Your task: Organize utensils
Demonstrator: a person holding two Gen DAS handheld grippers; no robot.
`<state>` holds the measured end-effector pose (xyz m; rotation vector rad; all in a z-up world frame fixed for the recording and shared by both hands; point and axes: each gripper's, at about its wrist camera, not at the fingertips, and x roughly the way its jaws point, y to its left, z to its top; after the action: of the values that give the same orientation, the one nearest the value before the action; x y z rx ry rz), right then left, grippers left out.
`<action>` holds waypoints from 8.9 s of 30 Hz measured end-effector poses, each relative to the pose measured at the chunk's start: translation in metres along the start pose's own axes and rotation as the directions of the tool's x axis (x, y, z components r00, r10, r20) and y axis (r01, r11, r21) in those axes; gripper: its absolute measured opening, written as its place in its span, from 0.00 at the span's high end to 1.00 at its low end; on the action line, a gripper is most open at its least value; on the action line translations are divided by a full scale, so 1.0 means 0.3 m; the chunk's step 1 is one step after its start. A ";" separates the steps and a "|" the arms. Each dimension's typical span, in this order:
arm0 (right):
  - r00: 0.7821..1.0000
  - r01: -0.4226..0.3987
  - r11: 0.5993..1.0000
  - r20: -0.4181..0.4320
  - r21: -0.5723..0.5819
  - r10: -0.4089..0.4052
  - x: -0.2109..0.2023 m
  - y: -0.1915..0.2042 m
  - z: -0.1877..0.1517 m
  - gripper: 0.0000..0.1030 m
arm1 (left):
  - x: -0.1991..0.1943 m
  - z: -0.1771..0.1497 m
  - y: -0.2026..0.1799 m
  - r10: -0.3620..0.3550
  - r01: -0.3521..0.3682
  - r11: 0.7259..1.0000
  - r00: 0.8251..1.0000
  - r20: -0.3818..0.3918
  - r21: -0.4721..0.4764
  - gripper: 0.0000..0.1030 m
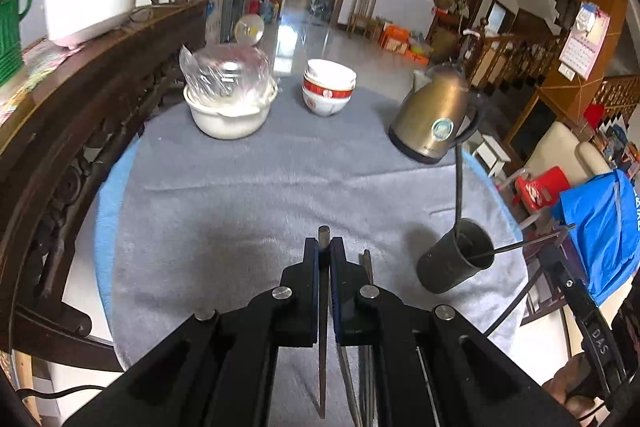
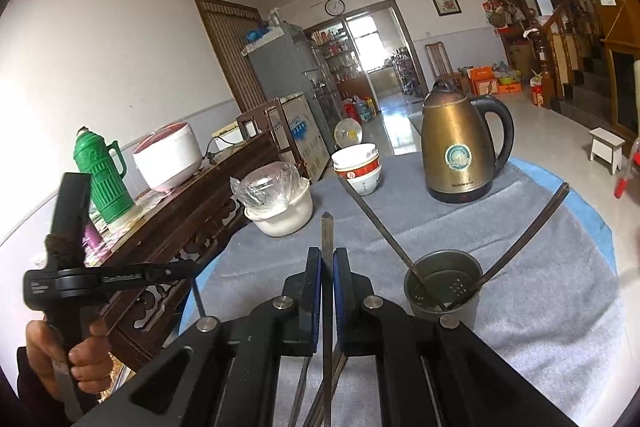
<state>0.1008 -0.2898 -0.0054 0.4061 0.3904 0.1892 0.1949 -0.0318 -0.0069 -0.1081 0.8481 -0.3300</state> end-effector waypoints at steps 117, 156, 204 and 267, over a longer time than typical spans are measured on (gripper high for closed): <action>0.974 0.180 0.965 0.100 0.188 -0.201 -0.036 -0.293 0.104 0.29 | 0.009 -0.016 -0.401 -0.087 0.046 0.965 0.985 0.147 0.259 0.31; 0.981 0.051 0.998 -0.191 0.021 -0.046 -0.007 -0.065 -0.241 0.59 | 0.131 -0.287 -0.053 0.324 -0.316 0.930 0.946 -0.013 0.190 0.29; 0.928 0.088 0.995 -0.366 0.042 -0.067 0.163 -0.056 -0.353 0.59 | 0.205 -0.304 -0.001 0.297 -0.283 0.946 0.952 -0.072 0.159 0.29; 0.819 0.061 0.996 -0.568 -0.063 -0.086 0.394 0.047 -0.518 0.72 | 0.290 -0.362 0.097 0.246 -0.238 0.969 0.939 -0.240 0.061 0.29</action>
<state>0.1437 -0.1930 -0.1702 0.2846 0.9954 0.2431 0.1740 -0.0289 -0.1475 0.0689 1.0899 -0.1249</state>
